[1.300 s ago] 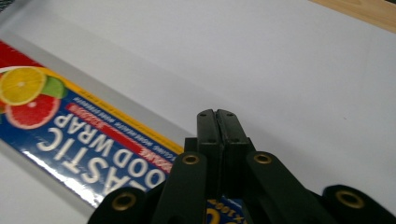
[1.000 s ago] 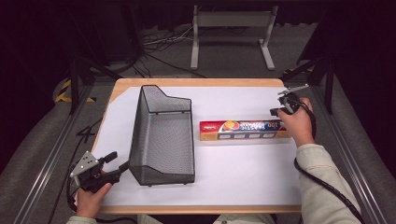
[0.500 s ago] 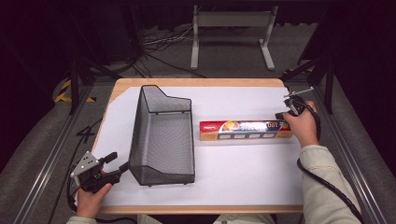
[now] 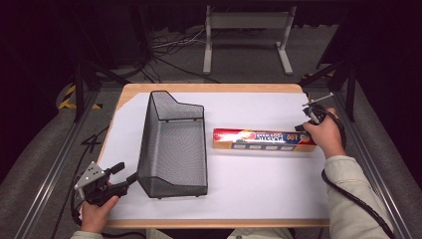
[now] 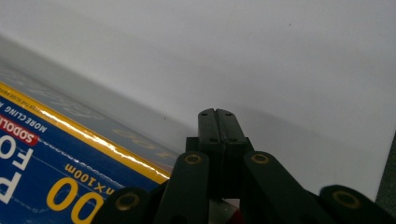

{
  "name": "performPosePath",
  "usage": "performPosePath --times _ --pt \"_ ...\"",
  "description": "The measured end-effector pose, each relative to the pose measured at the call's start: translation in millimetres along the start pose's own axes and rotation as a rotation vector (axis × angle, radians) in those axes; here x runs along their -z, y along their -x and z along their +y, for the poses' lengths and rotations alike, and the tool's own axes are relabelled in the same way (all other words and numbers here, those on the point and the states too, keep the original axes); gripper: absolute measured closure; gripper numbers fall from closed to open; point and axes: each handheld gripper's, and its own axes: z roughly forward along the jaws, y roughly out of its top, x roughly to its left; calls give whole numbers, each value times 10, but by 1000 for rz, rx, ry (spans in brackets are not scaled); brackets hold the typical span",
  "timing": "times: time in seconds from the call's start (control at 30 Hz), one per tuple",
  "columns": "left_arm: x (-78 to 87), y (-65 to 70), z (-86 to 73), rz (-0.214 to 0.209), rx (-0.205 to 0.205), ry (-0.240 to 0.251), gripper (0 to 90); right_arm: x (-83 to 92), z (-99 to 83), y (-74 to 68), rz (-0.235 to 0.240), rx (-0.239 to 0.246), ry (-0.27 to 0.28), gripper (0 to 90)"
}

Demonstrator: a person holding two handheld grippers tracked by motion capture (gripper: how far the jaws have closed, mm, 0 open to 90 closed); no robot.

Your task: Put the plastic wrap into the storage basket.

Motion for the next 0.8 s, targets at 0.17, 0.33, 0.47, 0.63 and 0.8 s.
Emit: performPosePath --times 0.17,0.33,0.47,0.63,0.8 --pt "-17 2 0 -1 3 -2 312 76 -113 -61 17 12 -52 900" --pt "-18 2 6 0 1 -1 312 132 -256 -140 49 36 -104 900" --pt "-25 0 4 13 3 -6 312 226 -457 -255 83 52 -123 900" --pt "-10 1 6 18 12 -1 312 288 -705 -362 136 60 -122 900" --pt "-11 1 11 21 12 -2 312 333 -885 -489 190 92 -129 900"
